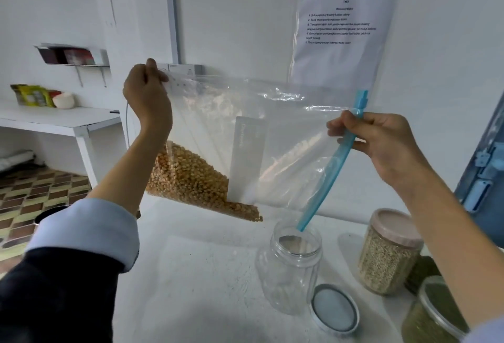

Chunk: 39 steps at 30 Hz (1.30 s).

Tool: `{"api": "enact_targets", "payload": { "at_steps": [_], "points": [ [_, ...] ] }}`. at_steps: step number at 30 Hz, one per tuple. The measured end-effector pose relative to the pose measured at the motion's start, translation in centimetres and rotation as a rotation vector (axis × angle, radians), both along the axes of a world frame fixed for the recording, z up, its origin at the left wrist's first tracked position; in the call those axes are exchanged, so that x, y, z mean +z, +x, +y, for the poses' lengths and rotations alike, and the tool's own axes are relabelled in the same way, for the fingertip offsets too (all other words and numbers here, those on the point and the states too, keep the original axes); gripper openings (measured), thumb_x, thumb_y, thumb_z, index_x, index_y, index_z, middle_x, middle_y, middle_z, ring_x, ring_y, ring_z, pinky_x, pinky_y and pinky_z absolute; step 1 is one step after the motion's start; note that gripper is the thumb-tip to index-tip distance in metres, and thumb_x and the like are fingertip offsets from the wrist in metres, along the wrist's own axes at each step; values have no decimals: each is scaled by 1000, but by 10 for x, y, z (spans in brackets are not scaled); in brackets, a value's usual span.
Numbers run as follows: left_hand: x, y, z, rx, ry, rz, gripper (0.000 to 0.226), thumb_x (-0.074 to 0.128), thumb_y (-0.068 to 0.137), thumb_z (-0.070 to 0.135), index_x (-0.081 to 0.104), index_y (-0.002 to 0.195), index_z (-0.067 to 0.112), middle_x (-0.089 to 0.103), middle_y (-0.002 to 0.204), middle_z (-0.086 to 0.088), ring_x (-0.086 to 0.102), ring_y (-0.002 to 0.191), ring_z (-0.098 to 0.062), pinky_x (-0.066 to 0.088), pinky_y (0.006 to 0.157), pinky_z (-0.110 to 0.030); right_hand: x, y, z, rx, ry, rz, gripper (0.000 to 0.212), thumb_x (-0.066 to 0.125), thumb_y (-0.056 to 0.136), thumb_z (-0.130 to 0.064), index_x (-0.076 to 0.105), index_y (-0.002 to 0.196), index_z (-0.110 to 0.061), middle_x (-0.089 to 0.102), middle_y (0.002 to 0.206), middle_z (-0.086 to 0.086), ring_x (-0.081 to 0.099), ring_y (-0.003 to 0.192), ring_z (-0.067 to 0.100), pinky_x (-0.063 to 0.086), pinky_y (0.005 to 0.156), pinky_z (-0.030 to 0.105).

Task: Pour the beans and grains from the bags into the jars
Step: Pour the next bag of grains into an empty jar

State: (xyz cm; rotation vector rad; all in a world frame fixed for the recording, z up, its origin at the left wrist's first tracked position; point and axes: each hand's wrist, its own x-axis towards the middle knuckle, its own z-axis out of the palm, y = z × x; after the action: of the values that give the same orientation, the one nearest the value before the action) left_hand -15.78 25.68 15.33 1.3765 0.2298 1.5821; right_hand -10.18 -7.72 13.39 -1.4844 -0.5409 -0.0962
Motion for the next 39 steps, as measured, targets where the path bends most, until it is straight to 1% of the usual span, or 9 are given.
{"api": "enact_targets", "payload": {
  "at_steps": [5,12,19,23,25,29,33,37,39],
  "points": [
    [4,-4,-6,23,33,-49,38,44,96,22,45,59,21,52,56,7,41,53,-9,33,61,-29,-10,-10,5,-117,57,33,17,62,89,-21,71,82,-8,73,83,6,70,82,20,53,92,38],
    [8,-13,-9,53,36,-88,39,45,96,19,47,58,21,52,55,8,42,52,-5,36,58,-25,-1,-21,6,-130,71,6,20,61,90,-18,69,73,-12,71,65,-6,68,69,12,54,88,29],
    [11,-17,-18,62,77,-79,39,44,97,18,45,59,19,48,55,9,40,50,1,34,56,-17,-3,-21,1,-115,52,45,19,61,91,-18,69,75,-10,72,78,4,69,74,16,53,91,32],
    [11,-17,-25,71,110,-107,39,42,98,15,43,60,18,47,56,7,41,49,3,33,56,-12,-9,-20,-1,-158,53,30,20,61,91,-19,69,74,-12,72,77,0,68,75,15,51,94,31],
    [10,-17,-29,74,134,-119,39,41,98,13,41,60,19,47,56,6,42,49,3,33,56,-11,-11,-20,-1,-131,24,30,19,60,92,-20,69,78,-11,72,83,3,68,79,16,51,93,31],
    [11,-17,-32,71,129,-144,39,41,97,13,39,59,21,47,56,6,41,49,2,33,55,-14,-11,-18,-2,-113,35,34,13,63,89,-20,70,81,-12,72,86,2,66,81,14,50,88,27],
    [14,-17,-31,72,134,-176,37,41,96,16,38,59,22,46,55,6,39,51,-2,33,54,-19,-12,-16,1,-138,36,82,11,66,87,-18,71,78,-15,73,87,1,65,84,14,47,100,35],
    [15,-16,-33,86,150,-185,38,42,96,14,37,59,23,46,55,7,40,50,2,34,55,-17,-16,-16,4,-128,43,114,11,66,87,-19,71,79,-15,72,87,2,64,82,12,47,101,37],
    [15,-16,-33,84,146,-182,37,42,95,13,38,60,24,47,55,8,41,51,2,35,56,-19,-19,-16,5,-179,70,116,12,66,87,-20,71,76,-18,72,86,1,63,82,12,46,102,36]
  ]
}}
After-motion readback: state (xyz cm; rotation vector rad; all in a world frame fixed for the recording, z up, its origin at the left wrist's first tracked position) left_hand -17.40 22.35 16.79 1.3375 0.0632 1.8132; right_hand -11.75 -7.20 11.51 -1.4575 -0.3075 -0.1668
